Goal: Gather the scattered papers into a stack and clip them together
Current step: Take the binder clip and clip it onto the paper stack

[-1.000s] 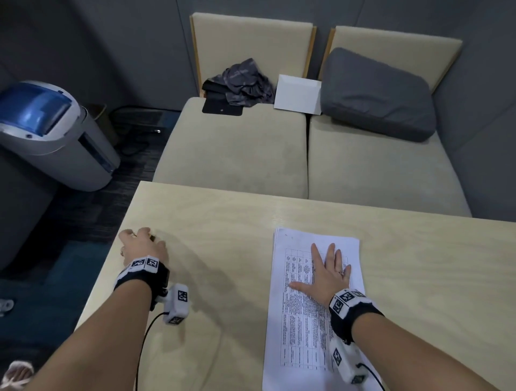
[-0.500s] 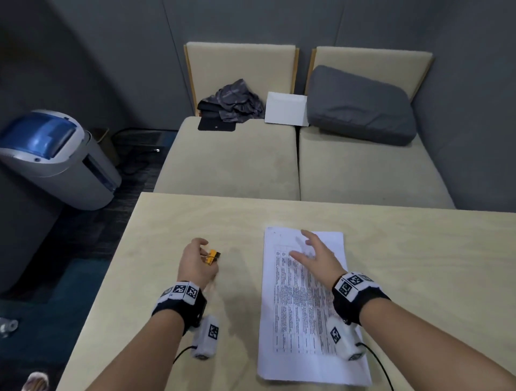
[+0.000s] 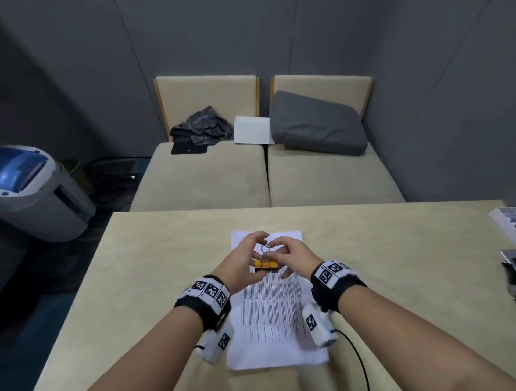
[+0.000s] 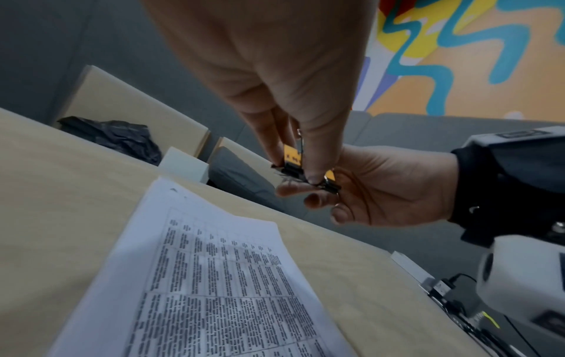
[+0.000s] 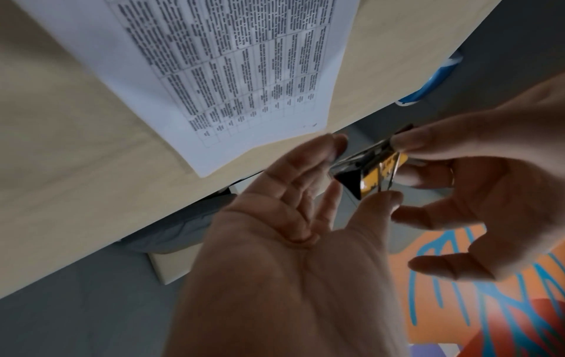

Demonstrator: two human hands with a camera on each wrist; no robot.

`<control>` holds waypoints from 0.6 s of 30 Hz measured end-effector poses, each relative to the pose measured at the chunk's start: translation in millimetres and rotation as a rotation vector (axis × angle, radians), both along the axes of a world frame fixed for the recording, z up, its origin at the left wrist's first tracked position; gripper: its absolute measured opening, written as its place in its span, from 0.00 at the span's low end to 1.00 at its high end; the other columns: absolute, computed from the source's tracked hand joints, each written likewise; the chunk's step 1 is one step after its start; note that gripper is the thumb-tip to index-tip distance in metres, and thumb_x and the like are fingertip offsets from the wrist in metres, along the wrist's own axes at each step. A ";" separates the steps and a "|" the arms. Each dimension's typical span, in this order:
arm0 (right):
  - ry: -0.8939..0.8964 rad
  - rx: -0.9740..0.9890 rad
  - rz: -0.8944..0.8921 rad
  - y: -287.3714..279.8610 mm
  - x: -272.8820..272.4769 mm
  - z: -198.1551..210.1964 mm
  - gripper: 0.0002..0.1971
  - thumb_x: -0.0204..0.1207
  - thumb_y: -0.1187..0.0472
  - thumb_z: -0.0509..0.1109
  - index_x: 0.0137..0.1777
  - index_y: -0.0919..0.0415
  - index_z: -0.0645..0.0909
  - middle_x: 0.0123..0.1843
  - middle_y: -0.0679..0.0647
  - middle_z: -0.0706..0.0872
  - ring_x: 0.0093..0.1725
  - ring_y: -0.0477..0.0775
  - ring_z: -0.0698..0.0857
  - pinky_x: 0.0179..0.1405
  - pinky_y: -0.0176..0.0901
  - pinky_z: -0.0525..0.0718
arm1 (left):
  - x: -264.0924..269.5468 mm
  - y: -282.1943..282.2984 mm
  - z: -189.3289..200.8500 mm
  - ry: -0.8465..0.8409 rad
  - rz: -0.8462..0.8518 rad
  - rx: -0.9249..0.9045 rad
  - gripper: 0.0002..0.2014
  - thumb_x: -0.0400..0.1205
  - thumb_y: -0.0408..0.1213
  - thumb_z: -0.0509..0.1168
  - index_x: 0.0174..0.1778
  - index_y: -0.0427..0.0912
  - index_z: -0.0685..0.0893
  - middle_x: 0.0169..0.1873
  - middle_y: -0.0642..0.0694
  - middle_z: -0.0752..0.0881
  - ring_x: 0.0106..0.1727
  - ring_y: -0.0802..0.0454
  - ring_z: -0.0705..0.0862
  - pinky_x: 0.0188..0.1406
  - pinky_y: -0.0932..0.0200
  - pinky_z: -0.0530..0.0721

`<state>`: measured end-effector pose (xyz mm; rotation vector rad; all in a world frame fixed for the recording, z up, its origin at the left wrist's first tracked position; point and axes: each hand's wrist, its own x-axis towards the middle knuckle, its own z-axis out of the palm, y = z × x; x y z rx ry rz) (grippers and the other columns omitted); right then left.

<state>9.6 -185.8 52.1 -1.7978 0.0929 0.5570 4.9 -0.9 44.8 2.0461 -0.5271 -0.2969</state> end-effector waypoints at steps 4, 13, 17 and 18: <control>0.017 0.038 -0.104 -20.4 -2.2 -4.8 0.14 0.77 0.61 0.72 0.61 0.58 0.79 0.37 0.55 0.86 0.33 0.53 0.88 0.30 0.44 0.88 | 2.5 -12.9 -3.2 -0.019 0.009 0.035 0.42 0.71 0.33 0.77 0.72 0.65 0.59 0.69 0.58 0.68 0.61 0.69 0.79 0.62 0.69 0.80; 0.145 0.047 -0.269 -60.3 4.6 -38.1 0.04 0.76 0.67 0.73 0.39 0.63 0.84 0.38 0.56 0.83 0.33 0.50 0.83 0.31 0.38 0.89 | 15.9 15.7 -41.7 0.154 0.381 0.316 0.29 0.74 0.46 0.75 0.69 0.42 0.74 0.68 0.43 0.72 0.68 0.47 0.76 0.70 0.55 0.73; 0.291 -0.018 -0.260 -74.0 14.6 -53.1 0.05 0.74 0.64 0.75 0.39 0.63 0.85 0.39 0.61 0.83 0.32 0.58 0.83 0.29 0.43 0.89 | 26.1 25.9 -61.1 0.373 0.545 0.405 0.30 0.74 0.45 0.74 0.69 0.40 0.73 0.68 0.37 0.72 0.64 0.42 0.79 0.66 0.52 0.75; 0.322 -0.001 -0.265 -76.0 16.4 -55.6 0.04 0.74 0.64 0.76 0.39 0.64 0.85 0.39 0.62 0.84 0.31 0.58 0.83 0.27 0.42 0.89 | 28.8 26.7 -65.4 0.421 0.567 0.398 0.30 0.74 0.45 0.74 0.70 0.39 0.72 0.68 0.36 0.71 0.62 0.41 0.80 0.64 0.51 0.77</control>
